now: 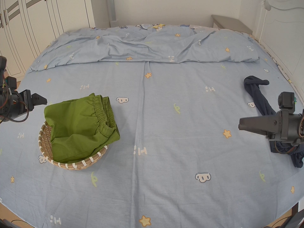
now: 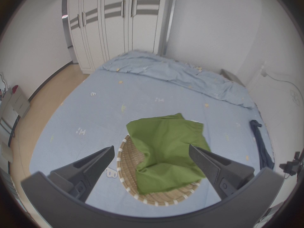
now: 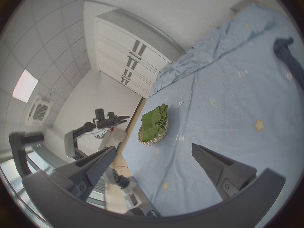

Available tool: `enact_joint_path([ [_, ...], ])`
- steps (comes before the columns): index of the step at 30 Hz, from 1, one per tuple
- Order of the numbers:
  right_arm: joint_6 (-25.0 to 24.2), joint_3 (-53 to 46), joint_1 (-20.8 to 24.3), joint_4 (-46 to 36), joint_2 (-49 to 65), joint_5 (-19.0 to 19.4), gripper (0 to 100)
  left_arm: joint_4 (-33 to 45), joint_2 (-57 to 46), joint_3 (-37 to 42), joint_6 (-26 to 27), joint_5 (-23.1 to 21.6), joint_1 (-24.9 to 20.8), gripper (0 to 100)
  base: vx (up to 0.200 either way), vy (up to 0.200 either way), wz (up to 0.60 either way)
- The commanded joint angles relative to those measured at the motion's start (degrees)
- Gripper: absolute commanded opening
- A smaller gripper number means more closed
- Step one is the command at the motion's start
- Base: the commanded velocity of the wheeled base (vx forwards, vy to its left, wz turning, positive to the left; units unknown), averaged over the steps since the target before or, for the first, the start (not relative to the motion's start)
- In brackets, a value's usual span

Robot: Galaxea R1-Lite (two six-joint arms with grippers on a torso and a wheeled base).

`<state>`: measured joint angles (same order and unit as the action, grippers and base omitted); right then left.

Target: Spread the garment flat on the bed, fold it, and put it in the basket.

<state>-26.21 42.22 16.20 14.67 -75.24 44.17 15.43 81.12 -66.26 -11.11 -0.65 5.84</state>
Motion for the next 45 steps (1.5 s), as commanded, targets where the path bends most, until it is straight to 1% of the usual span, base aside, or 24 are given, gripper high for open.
enact_joint_path([
  [1,12.94,-9.78,-5.04,-0.25,12.31,0.04,100,0.12,-21.79,12.64,-1.02,2.84,-9.27,100,0.000,0.000,0.00],
  [3,13.47,-14.53,-8.99,-0.34,18.64,0.22,100,0.12,-29.44,19.67,-1.02,4.43,-9.88,100,0.000,0.000,0.00],
  [7,13.38,-20.33,-12.42,-1.57,27.16,0.22,100,0.12,-39.28,26.62,-1.11,5.83,-9.35,100,0.000,0.000,0.00],
  [9,12.76,-24.90,-15.59,-4.65,37.10,0.22,100,1.00,-50.35,32.15,-1.20,6.01,-9.18,100,0.000,0.000,0.00],
  [10,12.76,-24.90,-15.59,-4.65,37.10,0.22,100,1.00,-50.35,32.15,-1.20,6.01,-9.18,100,0.000,0.000,0.00],
  [11,11.71,-26.48,-16.38,-8.25,43.78,0.04,100,1.53,-56.86,35.76,-1.11,6.01,-8.83,100,0.000,0.000,0.00],
  [13,10.74,-26.66,-16.38,-12.82,49.66,0.04,100,2.41,-62.48,39.45,-1.11,6.10,-7.86,100,0.000,0.000,0.00],
  [17,10.39,-25.25,-16.38,-22.14,57.22,-0.05,100,5.57,-71.98,45.87,-1.11,6.10,-3.55,100,0.000,0.000,0.00],
  [19,10.39,-24.64,-16.46,-25.12,58.63,-0.05,100,6.36,-75.32,49.12,-1.02,6.01,-1.71,100,0.000,0.000,0.00],
  [22,10.39,-24.55,-16.55,-27.06,60.04,-0.05,100,5.13,-76.37,53.25,-1.11,6.97,-1.71,100,0.000,0.000,0.00],
  [23,10.39,-24.99,-16.64,-27.76,61.27,-0.13,100,3.29,-76.37,55.88,-1.20,7.33,-1.80,100,0.000,0.000,0.00],
  [26,10.30,-25.60,-16.82,-28.55,62.94,-0.13,100,0.30,-76.72,57.12,-2.17,5.74,-2.32,100,0.000,0.000,0.00],
  [28,10.39,-27.27,-18.13,-30.66,64.78,-0.31,100,-2.69,-77.16,58.35,-2.17,4.25,-7.07,100,0.000,0.000,0.00],
  [32,11.00,-29.74,-20.95,-32.16,70.05,-0.75,100,-4.53,-80.41,59.31,-0.32,4.25,-6.28,100,0.000,0.000,0.00],
  [34,11.71,-30.79,-21.04,-31.98,70.05,-2.33,100,-4.71,-81.12,59.49,0.03,4.78,-6.02,100,0.000,0.000,0.00],
  [36,12.94,-32.46,-20.86,-31.54,69.88,-6.99,100,-4.89,-81.12,59.93,1.44,6.10,-6.02,100,0.000,0.000,0.00],
  [37,13.47,-32.64,-20.86,-31.54,69.88,-9.45,100,-5.15,-81.12,60.19,3.37,6.80,-6.02,100,0.000,0.000,0.00],
  [39,15.40,-32.72,-20.86,-31.45,69.88,-13.93,100,-6.38,-81.12,60.98,10.05,7.33,-6.02,100,0.000,0.000,0.00],
  [40,16.98,-32.72,-20.95,-31.45,69.88,-16.13,100,-7.08,-81.12,61.33,12.07,7.41,-6.02,100,0.000,0.000,0.00],
  [41,20.85,-32.64,-20.95,-31.89,69.88,-20.96,100,-8.14,-81.12,61.86,13.22,7.33,-6.02,100,0.000,0.000,0.00],
  [42,20.85,-32.64,-20.95,-31.89,69.88,-20.96,100,-8.14,-81.12,61.86,13.22,7.33,-6.02,100,0.000,0.000,0.00],
  [43,26.21,-32.99,-20.77,-31.72,69.88,-27.82,100,-9.72,-81.12,62.39,13.39,5.92,-6.10,100,0.000,0.000,0.00],
  [44,28.23,-33.25,-20.86,-31.28,69.88,-30.37,100,-10.42,-81.12,62.65,13.48,5.13,-6.10,100,0.000,0.000,0.00],
  [45,29.73,-33.34,-20.68,-31.19,69.88,-31.69,100,-11.13,-81.12,63.00,13.22,4.07,-6.10,100,0.000,0.000,0.00],
])
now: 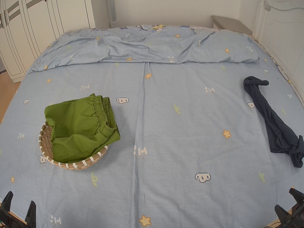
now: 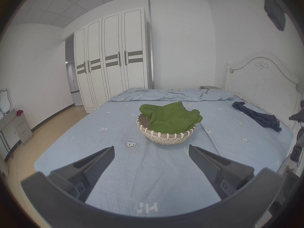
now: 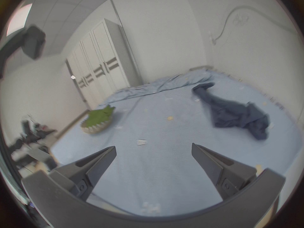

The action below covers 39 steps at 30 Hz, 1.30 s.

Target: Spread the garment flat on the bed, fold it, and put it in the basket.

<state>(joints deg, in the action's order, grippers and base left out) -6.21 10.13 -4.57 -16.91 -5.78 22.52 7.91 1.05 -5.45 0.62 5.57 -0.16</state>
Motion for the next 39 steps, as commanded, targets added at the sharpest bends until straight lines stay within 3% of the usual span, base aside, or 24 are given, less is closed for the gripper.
enact_joint_path([
  [1,9.90,-1.43,0.00,0.47,0.42,-10.30,100,-4.13,-1.05,2.46,1.22,-2.58,-0.11,100,0.000,0.000,0.00],
  [4,10.07,-4.24,-0.17,5.13,0.59,-11.27,100,-4.84,-1.05,2.64,0.52,-2.41,-0.19,100,0.000,0.000,0.00],
  [5,10.07,-7.93,-0.17,13.92,0.59,-13.73,100,-4.92,-1.05,2.64,-2.38,-2.23,-0.11,100,0.000,0.000,0.00],
  [6,9.72,-8.99,-0.17,16.56,0.59,-15.31,100,-4.92,-1.05,2.64,-3.79,-2.23,-0.11,100,0.000,0.000,0.00],
  [7,9.19,-10.13,-0.17,20.25,0.50,-19.53,100,-5.01,-1.05,2.55,-7.30,-1.70,-0.11,100,0.000,0.000,0.00],
  [9,6.21,-10.04,-0.17,17.88,0.50,-24.71,100,-5.01,-1.05,2.46,-12.49,-1.00,-0.19,100,0.000,0.000,0.00],
  [13,4.27,-10.13,-0.17,18.05,0.50,-24.80,100,-5.01,-1.05,2.55,-12.84,-0.74,-0.11,100,0.000,0.000,0.00],
  [17,5.85,-10.13,0.00,16.91,0.42,-23.92,100,-8.97,-1.05,5.45,-1.32,-0.83,-0.11,100,0.000,0.000,0.00],
  [19,6.82,-10.04,0.79,16.38,0.77,-22.34,100,-8.44,-1.05,5.45,-1.24,-1.97,-0.19,100,0.000,0.000,0.00],
  [22,8.23,-10.13,7.38,16.64,3.58,-20.93,100,-8.18,-1.05,5.45,-0.97,-2.49,-0.11,100,0.000,0.000,0.00],
  [25,8.14,-10.13,4.22,16.73,4.81,-20.93,100,-8.18,-1.05,5.45,-1.15,-2.41,-0.19,100,0.000,0.000,0.00],
  [30,4.97,-10.13,4.31,16.64,5.43,-23.75,100,-8.18,-1.05,5.45,-1.15,-2.67,-0.19,100,0.000,0.000,0.00],
  [39,5.33,-10.04,4.40,16.29,5.43,-23.57,100,-8.09,-1.05,5.45,-1.06,-2.58,-0.19,100,0.000,0.000,0.00],
])
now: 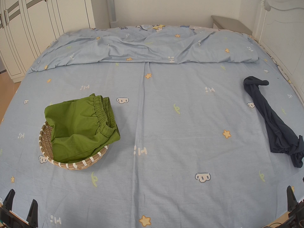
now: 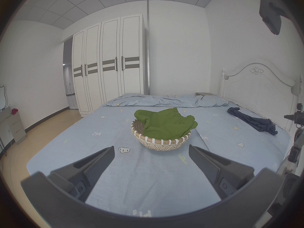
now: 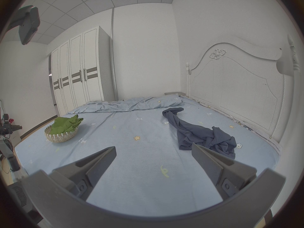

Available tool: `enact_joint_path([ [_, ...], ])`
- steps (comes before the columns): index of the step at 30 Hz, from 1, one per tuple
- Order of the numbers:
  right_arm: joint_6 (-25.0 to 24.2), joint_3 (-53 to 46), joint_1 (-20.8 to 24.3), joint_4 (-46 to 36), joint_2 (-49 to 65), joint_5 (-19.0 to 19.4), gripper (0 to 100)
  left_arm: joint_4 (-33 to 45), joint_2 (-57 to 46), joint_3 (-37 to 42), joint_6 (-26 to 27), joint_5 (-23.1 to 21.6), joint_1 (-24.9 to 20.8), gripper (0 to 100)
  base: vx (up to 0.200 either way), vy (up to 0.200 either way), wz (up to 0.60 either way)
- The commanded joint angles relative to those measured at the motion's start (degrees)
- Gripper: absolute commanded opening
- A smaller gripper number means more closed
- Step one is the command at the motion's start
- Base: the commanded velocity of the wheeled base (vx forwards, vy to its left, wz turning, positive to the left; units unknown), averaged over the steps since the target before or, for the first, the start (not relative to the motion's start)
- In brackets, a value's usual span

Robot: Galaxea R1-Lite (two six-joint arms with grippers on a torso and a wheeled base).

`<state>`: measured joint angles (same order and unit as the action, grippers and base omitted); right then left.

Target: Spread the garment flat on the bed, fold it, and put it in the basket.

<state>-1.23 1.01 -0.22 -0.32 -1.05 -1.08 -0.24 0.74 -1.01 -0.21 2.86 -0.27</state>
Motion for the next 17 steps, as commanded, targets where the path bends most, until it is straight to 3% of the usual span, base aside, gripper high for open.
enact_joint_path([
  [1,0.53,-0.84,0.13,-0.47,0.70,0.03,100,0.07,-0.74,1.01,-0.23,0.12,-0.08,100,0.000,0.000,0.00],
  [17,1.06,-1.01,-0.04,0.05,0.87,0.29,100,0.07,-0.74,1.01,-0.06,0.21,0.00,100,0.000,0.000,0.00],
])
